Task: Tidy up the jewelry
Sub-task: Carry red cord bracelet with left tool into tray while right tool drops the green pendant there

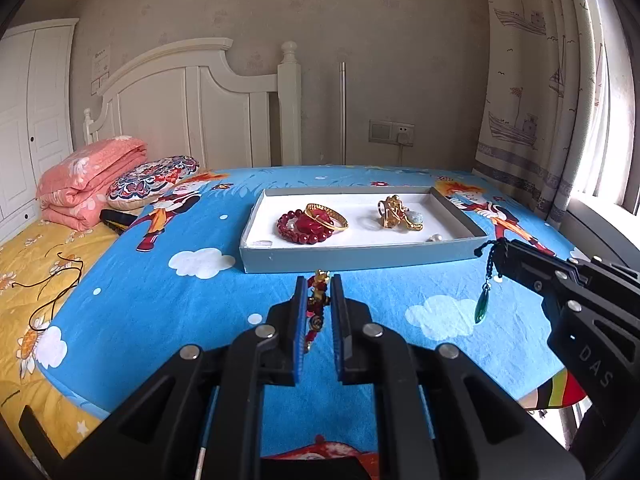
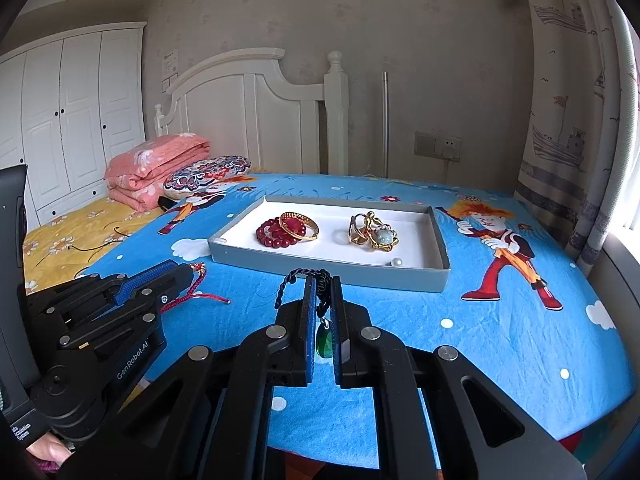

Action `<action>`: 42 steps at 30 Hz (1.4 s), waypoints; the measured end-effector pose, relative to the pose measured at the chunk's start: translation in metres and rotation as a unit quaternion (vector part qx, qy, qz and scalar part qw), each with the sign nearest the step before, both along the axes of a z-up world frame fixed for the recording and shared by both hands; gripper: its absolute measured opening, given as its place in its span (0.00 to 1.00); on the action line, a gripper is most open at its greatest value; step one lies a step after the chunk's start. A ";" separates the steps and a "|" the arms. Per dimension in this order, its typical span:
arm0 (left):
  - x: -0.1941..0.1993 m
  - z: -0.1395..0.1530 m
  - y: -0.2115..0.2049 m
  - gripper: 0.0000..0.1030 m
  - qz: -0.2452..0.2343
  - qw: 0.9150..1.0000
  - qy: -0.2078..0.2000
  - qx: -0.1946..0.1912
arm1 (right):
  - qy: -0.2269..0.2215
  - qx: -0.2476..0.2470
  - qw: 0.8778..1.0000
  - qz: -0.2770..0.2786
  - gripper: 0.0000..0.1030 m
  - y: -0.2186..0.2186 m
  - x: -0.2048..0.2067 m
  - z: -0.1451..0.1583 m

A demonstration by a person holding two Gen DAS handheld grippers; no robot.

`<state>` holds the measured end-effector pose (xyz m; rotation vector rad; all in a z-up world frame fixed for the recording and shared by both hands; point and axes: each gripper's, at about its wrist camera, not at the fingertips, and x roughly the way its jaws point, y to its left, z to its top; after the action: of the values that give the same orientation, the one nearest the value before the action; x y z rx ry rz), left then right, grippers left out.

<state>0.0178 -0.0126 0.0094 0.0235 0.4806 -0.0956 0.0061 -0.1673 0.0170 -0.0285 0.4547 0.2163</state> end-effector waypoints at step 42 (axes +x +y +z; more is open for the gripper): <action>0.195 0.054 -0.027 0.11 0.024 1.000 0.017 0.002 | 0.014 -0.041 0.998 -0.045 0.07 -0.012 0.171 0.039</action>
<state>0.2133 -0.0395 0.0633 0.0140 0.5143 -0.0483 0.1768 -0.1789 0.0564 -0.0844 0.4920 0.1101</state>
